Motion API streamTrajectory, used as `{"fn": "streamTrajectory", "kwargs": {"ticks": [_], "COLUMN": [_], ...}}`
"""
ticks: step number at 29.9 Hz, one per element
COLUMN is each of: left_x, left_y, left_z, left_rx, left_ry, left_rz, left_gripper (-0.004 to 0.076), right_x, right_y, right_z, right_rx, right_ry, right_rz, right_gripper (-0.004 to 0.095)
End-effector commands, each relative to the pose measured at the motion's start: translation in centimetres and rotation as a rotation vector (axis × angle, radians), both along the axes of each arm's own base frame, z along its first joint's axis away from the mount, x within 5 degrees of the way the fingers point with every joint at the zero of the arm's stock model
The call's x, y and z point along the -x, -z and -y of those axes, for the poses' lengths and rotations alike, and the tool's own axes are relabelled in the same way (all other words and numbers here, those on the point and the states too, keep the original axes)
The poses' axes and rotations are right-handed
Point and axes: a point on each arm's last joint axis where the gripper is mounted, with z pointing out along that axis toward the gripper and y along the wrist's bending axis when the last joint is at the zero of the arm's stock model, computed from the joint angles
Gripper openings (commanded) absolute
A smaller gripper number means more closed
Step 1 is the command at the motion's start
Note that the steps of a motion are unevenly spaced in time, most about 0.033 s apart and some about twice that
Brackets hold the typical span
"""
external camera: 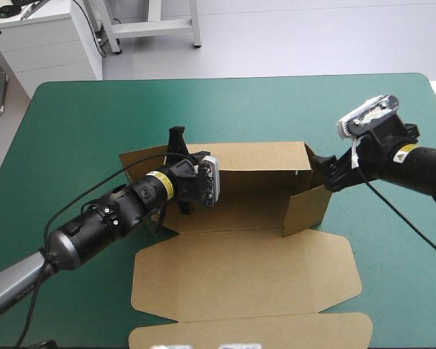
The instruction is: Fold the box
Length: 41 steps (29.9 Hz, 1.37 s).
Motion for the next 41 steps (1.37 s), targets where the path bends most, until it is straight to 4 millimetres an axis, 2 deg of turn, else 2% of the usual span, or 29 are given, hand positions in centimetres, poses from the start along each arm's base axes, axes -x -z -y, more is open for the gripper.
{"fn": "streamTrajectory", "kwargs": {"ticks": [1,3,7,8,9,10,13,17,32,37,41], "left_x": [0.4,0.4,0.4,0.4,0.4,0.4,0.4,0.4,0.4,0.4,0.4], "left_y": [-0.3,-0.3,-0.3,-0.3,-0.3,-0.3,-0.3,-0.3,-0.3,-0.2,-0.1], "left_z": [0.0,0.0,0.0,0.0,0.0,0.0,0.0,0.0,-0.1,-0.1,-0.2], "left_rx": [0.049,0.051,0.051,0.051,0.051,0.051,0.051,0.051,0.049,0.040,0.033], "left_ry": [-0.027,-0.028,-0.028,-0.028,-0.028,-0.028,-0.028,-0.028,-0.034,-0.040,-0.045], "left_rz": [-0.050,-0.051,-0.051,-0.051,-0.051,-0.051,-0.051,-0.051,-0.061,-0.069,-0.075], "left_gripper": [-0.0008,-0.0008,-0.0008,-0.0008,-0.0008,-0.0008,-0.0008,-0.0008,-0.0008,-0.0008,-0.0008], "right_x": [0.4,0.3,0.0,-0.1,-0.1,-0.2,-0.7,-2.4,-11.9,-13.1,-13.2], "right_y": [-3.5,-4.2,-5.0,-5.1,-5.2,-5.3,-5.4,-4.8,1.2,3.7,5.2], "right_z": [0.8,1.2,1.9,2.0,2.0,2.1,2.0,1.8,0.2,-0.3,-0.5], "right_rx": [-0.057,-0.062,-0.093,-0.103,-0.110,-0.124,-0.154,-0.197,-0.124,-0.092,-0.072], "right_ry": [0.104,0.149,0.239,0.257,0.266,0.276,0.291,0.320,0.397,0.400,0.394], "right_rz": [0.164,0.209,0.277,0.294,0.305,0.316,0.331,0.294,-0.124,-0.287,-0.391], "right_gripper": [0.0750,0.0630,0.0240,0.0106,0.0022,-0.0014,-0.0012,-0.0018,-0.0019,-0.0019,-0.0019]}}
